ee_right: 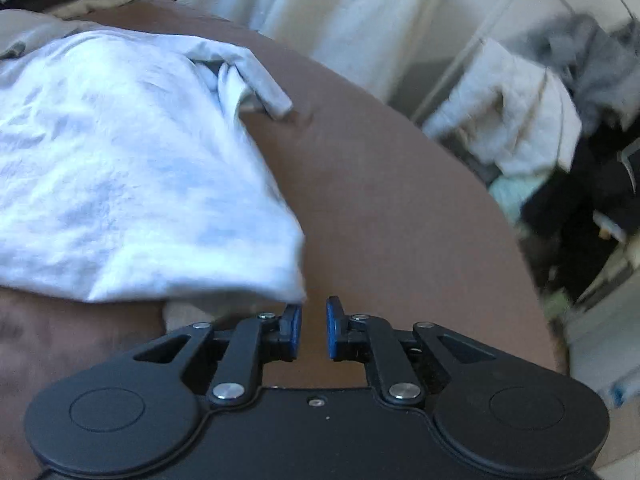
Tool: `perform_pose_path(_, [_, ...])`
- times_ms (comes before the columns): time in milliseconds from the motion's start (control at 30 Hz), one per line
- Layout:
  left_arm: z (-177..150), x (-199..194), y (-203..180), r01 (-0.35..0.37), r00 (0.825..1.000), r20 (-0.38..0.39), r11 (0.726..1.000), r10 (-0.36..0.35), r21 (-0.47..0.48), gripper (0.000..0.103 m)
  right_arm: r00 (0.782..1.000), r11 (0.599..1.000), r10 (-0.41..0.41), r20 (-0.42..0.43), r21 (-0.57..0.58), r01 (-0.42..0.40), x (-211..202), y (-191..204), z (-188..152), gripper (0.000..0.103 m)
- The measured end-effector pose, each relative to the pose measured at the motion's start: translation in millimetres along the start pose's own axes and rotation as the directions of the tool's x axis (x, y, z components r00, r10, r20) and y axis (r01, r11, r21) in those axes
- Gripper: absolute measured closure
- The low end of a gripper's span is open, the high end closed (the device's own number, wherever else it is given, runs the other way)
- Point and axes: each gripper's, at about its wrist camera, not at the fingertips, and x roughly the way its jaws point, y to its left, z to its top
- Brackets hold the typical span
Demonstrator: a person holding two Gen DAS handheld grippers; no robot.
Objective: Fold clothes
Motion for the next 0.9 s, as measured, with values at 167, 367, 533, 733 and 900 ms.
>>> perform_pose_path(167, [-3,11,-1,0.065,0.997,-0.034,0.997,-0.066,-0.049,0.042,0.965,0.932,0.253,0.066,0.250,-0.261,-7,-36,-6,0.051])
perform_pose_path(367, [-11,24,-18,0.065,0.997,-0.034,0.998,-0.065,0.019,0.036,0.914,0.785,0.399,0.071,0.488,-0.381,14,-54,-22,0.027])
perform_pose_path(533, [5,18,-20,-0.018,0.999,0.042,0.997,0.015,0.073,0.098,0.904,0.748,0.423,0.068,0.536,-0.391,21,-45,-42,0.027])
perform_pose_path(733, [34,-38,21,-0.150,0.955,0.245,0.985,0.165,-0.079,0.098,0.857,0.723,0.508,0.094,0.495,-0.482,20,-50,-25,0.027])
perform_pose_path(900, [4,-7,32,-0.139,0.980,0.120,0.981,0.156,-0.136,0.098,0.725,0.558,0.681,0.103,0.568,-0.605,24,-39,-17,0.027])
